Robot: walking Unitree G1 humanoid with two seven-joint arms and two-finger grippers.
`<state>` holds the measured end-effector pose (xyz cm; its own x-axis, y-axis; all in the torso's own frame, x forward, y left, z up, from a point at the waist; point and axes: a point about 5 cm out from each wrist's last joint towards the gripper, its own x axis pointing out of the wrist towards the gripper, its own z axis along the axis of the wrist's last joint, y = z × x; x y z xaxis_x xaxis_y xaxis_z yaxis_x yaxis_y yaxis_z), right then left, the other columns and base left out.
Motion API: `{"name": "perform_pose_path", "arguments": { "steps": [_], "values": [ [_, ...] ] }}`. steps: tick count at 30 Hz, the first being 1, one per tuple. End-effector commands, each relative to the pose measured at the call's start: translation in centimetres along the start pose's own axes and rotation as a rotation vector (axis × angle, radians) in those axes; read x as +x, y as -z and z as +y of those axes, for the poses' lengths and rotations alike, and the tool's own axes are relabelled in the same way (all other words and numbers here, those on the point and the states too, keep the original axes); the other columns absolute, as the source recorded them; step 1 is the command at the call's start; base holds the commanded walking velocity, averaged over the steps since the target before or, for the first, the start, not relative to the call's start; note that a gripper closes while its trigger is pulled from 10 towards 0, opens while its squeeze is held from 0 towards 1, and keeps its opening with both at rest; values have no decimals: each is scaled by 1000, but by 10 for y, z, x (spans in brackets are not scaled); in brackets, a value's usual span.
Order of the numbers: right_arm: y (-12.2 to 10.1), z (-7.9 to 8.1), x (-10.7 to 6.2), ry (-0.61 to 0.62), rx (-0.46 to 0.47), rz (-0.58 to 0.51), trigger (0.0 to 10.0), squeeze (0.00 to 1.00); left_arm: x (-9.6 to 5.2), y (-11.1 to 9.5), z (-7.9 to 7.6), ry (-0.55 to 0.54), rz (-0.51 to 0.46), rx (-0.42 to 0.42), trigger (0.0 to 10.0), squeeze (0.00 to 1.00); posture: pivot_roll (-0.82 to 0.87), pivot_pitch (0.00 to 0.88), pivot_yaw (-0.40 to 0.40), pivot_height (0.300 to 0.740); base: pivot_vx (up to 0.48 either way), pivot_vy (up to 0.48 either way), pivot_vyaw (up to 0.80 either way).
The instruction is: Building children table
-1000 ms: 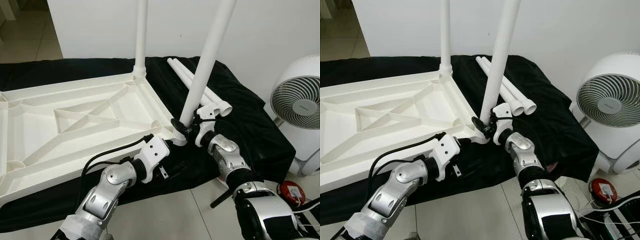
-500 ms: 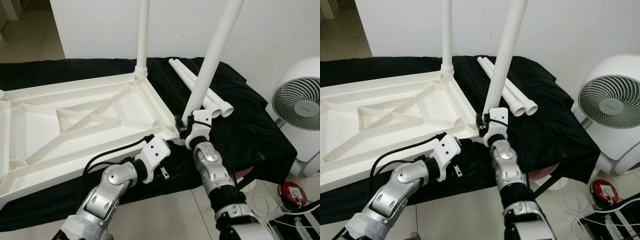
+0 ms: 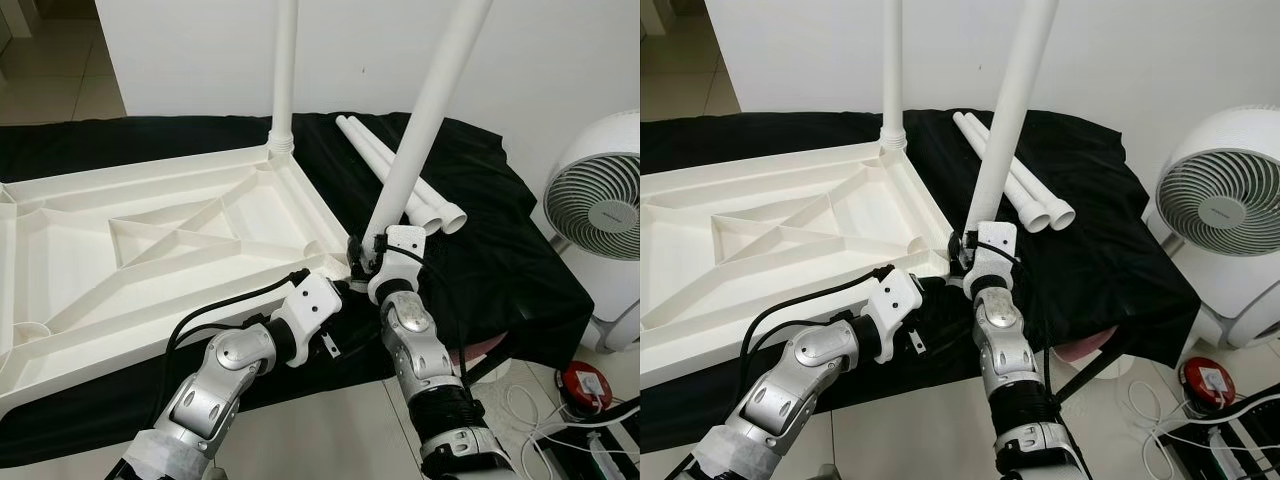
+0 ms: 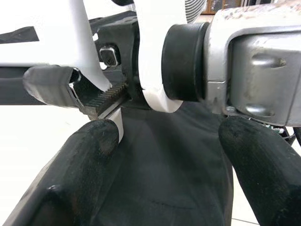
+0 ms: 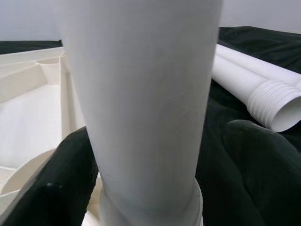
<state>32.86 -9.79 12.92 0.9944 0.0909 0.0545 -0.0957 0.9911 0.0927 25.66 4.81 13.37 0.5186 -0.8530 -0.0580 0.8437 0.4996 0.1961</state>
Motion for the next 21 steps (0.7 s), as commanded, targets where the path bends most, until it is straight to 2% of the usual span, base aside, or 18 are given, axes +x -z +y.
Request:
{"name": "perform_pose_path", "arguments": {
  "steps": [1, 4, 5, 6, 7, 9, 11, 16, 21],
  "values": [
    [0, -2, -2, -12, 7, 7, 10000, 1000, 2, 4, -3, 16, 19, -8, 10000, 0, 27, 0, -103, 740, 0, 0, 0],
    [-2, -5, -3, -84, -6, -2, 10000, 1000, 2, 4, -3, 16, 19, -6, 10000, 0, 28, 0, -104, 740, 0, 0, 0],
    [-2, -9, -3, -138, -4, 9, 10000, 59, 2, 4, -2, 15, 19, -4, 10000, 0, 29, 0, -105, 740, 0, 0, 0],
    [0, -12, -3, -222, -13, 27, 10000, 0, 2, 3, -1, 14, 20, -2, 10000, 0, 29, 0, -104, 740, 0, 0, 0],
    [0, -12, -3, -222, -13, 27, 10000, 0, 2, 3, -1, 14, 20, -2, 10000, 0, 29, 0, -104, 740, 0, 0, 0],
    [1, -19, -3, -326, -36, 42, 10000, 0, 1, 3, 1, 11, 20, 2, 10000, 0, 30, 0, -106, 740, 0, 0, 0],
    [-3, -27, -1, -413, -109, 15, 10000, 0, 1, 3, 2, 9, 20, 6, 10000, 0, 30, 0, -105, 740, 0, 0, 0],
    [-4, -32, 2, -468, -133, 19, 10000, 0, 2, 3, 3, 7, 20, 8, 10000, 0, 31, 0, -104, 740, 0, 0, 0],
    [-8, -38, 13, -595, -178, 33, 10000, 0, 2, 2, 5, 1, 17, 13, 10000, 0, 34, 0, -99, 740, 0, 0, 0]
  ]
}}
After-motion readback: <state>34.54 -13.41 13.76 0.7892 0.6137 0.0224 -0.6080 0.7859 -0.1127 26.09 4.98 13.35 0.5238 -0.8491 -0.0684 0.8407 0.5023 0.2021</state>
